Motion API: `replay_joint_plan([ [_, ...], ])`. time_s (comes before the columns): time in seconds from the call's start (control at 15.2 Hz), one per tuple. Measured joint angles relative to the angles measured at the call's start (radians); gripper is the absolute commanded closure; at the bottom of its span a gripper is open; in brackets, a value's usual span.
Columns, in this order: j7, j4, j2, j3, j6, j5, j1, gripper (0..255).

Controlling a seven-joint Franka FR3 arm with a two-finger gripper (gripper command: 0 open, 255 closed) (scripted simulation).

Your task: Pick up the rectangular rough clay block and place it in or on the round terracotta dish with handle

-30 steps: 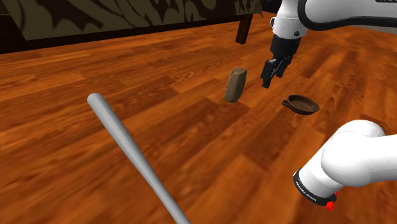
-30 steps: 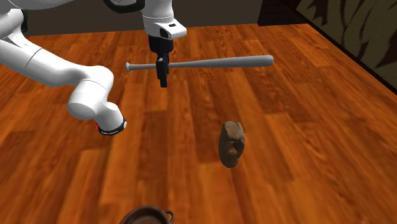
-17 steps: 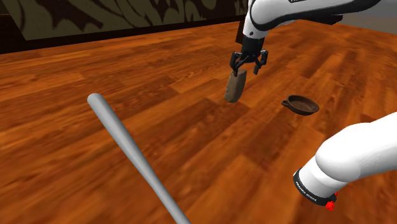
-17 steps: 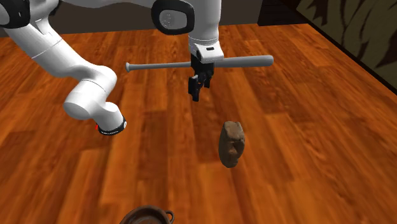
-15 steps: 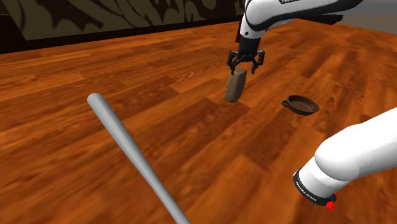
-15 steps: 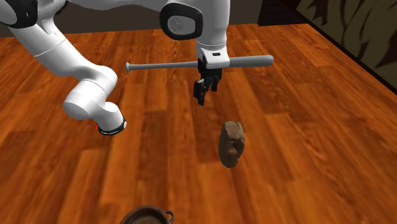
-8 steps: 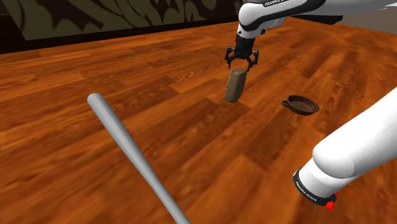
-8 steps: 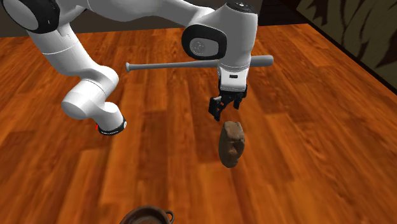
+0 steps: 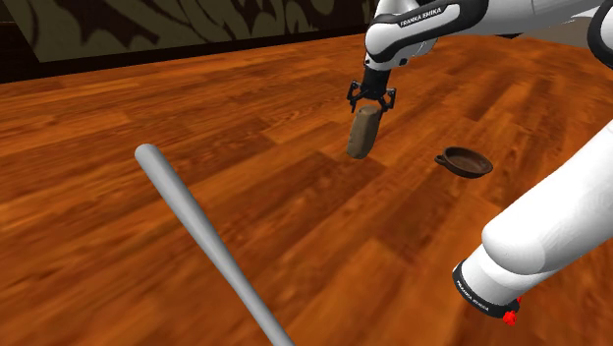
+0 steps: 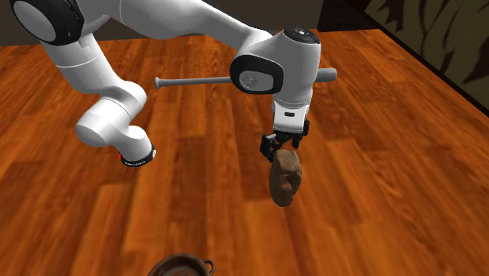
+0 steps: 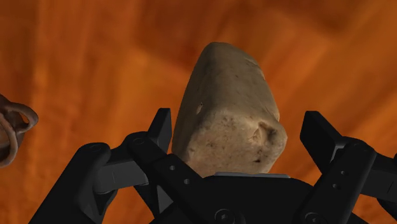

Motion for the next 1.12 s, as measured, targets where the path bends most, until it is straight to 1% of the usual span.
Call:
replay_joint_plan([
  [0.46,0.001,-0.013,0.006,-0.001,0.020,-0.001,-0.001,0],
  [0.53,0.001,-0.013,0.006,-0.001,0.020,-0.001,-0.001,255],
  [1.12,0.001,-0.012,0.007,-0.001,0.020,-0.001,-0.001,255],
])
